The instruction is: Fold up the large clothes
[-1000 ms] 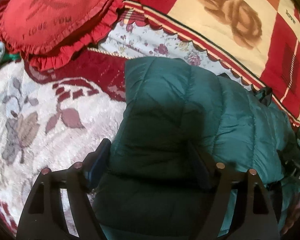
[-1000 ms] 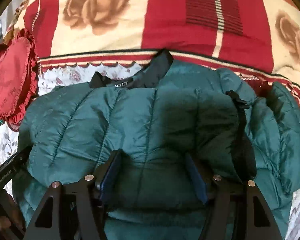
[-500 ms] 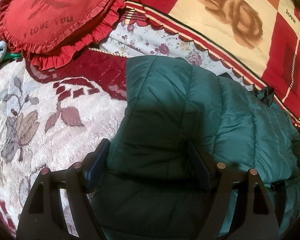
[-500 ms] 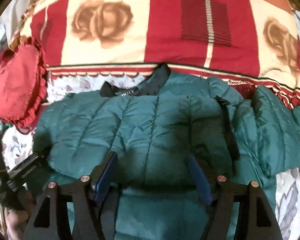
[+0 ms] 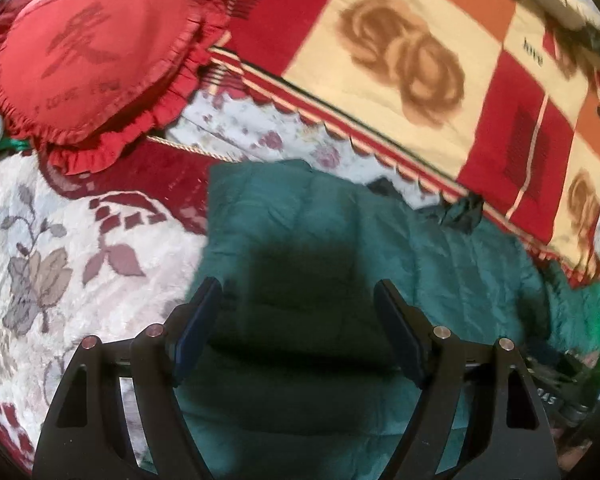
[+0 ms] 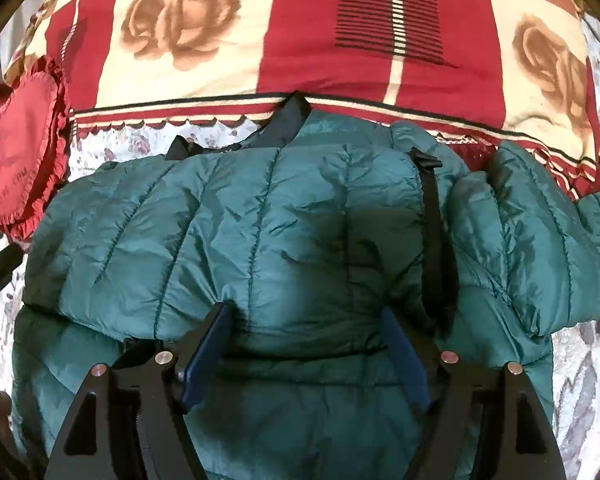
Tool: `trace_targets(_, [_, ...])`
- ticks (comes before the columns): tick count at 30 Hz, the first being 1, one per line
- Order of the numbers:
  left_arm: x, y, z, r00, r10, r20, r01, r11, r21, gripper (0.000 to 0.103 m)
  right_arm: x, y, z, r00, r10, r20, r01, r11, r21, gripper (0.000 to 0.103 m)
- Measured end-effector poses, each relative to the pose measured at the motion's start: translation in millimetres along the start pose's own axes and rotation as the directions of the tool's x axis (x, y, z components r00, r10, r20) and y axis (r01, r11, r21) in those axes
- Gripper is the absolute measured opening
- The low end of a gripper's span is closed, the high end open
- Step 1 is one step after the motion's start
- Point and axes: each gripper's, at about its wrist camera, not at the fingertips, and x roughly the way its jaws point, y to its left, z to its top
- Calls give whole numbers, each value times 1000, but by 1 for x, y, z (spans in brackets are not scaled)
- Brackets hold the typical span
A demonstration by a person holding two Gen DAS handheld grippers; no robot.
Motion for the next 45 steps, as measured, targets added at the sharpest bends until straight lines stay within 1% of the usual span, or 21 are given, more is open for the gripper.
trace_targets(3, [27, -11, -10, 996, 66, -61, -62, 996, 64, 79, 2, 0, -3, 1000, 1, 11, -1, 1000, -4, 78])
trace_targets(4, [32, -12, -14, 995, 80, -55, -75, 994, 76, 79, 1, -1, -4, 1000, 7, 14, -7, 1000, -2, 79])
trace_targets(5, [32, -13, -17, 996, 85, -31, -82, 993, 79, 79, 1, -2, -4, 1000, 14, 17, -14, 1000, 1, 79])
trace_targets(8, [33, -11, -19, 996, 84, -24, -82, 994, 75, 80, -10, -5, -5, 999, 37, 34, -38, 999, 28, 79])
trace_targets(11, [37, -6, -20, 997, 67, -31, -65, 996, 56, 80, -28, -6, -3, 993, 60, 101, -66, 996, 54, 79])
trace_targets(13, [39, -5, -19, 997, 69, -32, -67, 996, 55, 81, -34, -5, 1, 989, 67, 129, -76, 995, 66, 79])
trace_targets(15, [39, -7, -20, 997, 78, -28, -76, 995, 65, 81, -28, -1, 3, 992, 60, 114, -66, 996, 57, 79])
trace_targets(18, [39, -8, -21, 997, 71, -24, -70, 995, 65, 83, -3, 2, 2, 998, -7, 57, 5, 999, 36, 79])
trace_targets(20, [39, -6, -22, 998, 53, -21, -51, 997, 56, 84, 11, 0, -2, 999, -5, 34, 3, 999, 44, 79])
trace_targets(21, [40, -5, -22, 999, 47, -20, -46, 998, 53, 84, 13, -1, -3, 999, -7, 37, 6, 999, 46, 79])
trace_targets(23, [41, -6, -22, 999, 45, -21, -44, 998, 54, 85, 11, 3, -1, 999, -29, 28, 28, 999, 31, 79])
trace_targets(25, [41, -7, -23, 999, 44, -21, -42, 998, 57, 86, 5, 3, -2, 999, -32, 21, 31, 999, 35, 79])
trace_targets(31, [41, -8, -24, 999, 44, -17, -42, 997, 64, 88, -34, -8, -15, 998, 17, 59, -22, 996, 85, 79])
trace_targets(36, [26, -8, -26, 999, 41, -22, -39, 997, 68, 88, -62, -19, -28, 996, 40, 80, -48, 995, 89, 79])
trace_targets(39, [8, -10, -32, 999, 40, -20, -38, 996, 76, 88, -75, -23, -35, 994, 42, 97, -50, 995, 81, 83])
trace_targets(41, [-5, -12, -37, 999, 33, -24, -31, 997, 76, 88, -83, -26, -38, 993, 40, 112, -49, 995, 82, 83])
trace_targets(45, [-32, -17, -46, 1000, 14, 7, -14, 998, 65, 88, -93, -35, -46, 992, 55, 116, -67, 992, 106, 83])
